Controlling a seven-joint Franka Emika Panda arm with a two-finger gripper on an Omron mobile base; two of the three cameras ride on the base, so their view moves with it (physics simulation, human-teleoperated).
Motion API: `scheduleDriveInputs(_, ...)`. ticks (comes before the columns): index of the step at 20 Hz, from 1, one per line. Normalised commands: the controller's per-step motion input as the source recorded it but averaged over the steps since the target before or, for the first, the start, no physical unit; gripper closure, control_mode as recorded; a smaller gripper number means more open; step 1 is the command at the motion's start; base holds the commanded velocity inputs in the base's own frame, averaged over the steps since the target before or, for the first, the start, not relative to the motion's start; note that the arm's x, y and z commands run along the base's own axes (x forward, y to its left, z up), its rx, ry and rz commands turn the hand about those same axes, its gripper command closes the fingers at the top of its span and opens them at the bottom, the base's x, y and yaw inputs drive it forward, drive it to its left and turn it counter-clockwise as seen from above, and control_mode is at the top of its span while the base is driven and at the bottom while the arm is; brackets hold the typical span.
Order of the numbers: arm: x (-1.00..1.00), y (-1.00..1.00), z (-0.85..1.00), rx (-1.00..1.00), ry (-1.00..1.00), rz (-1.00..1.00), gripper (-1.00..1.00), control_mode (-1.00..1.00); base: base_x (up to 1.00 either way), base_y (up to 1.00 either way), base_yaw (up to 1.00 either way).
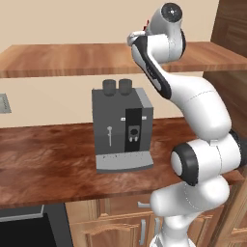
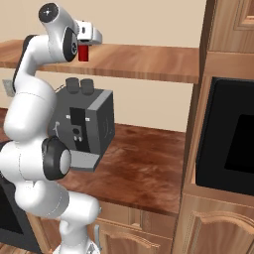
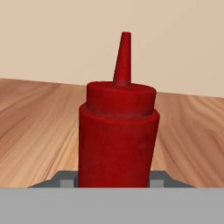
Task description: Take 2 condiments from the cabinet and move them on the counter near the stove.Make sure the condiments are lined up with each other, next to each other.
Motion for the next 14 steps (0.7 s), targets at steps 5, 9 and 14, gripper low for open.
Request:
scheduleDriveInputs(5,-0.03,0.0,0.0,0.0,0.0,0.0,1.0,-1.0,0.0,0.0,0.0)
scheduleDriveInputs(9,-0.33,0.0,0.0,0.0,-0.01,0.0,1.0,-1.0,0.0,0.0,0.0)
scheduleDriveInputs(14,-0.87,0.0,0.16,0.0,-0.05,0.02,1.0,-1.0,0.0,0.0,0.0)
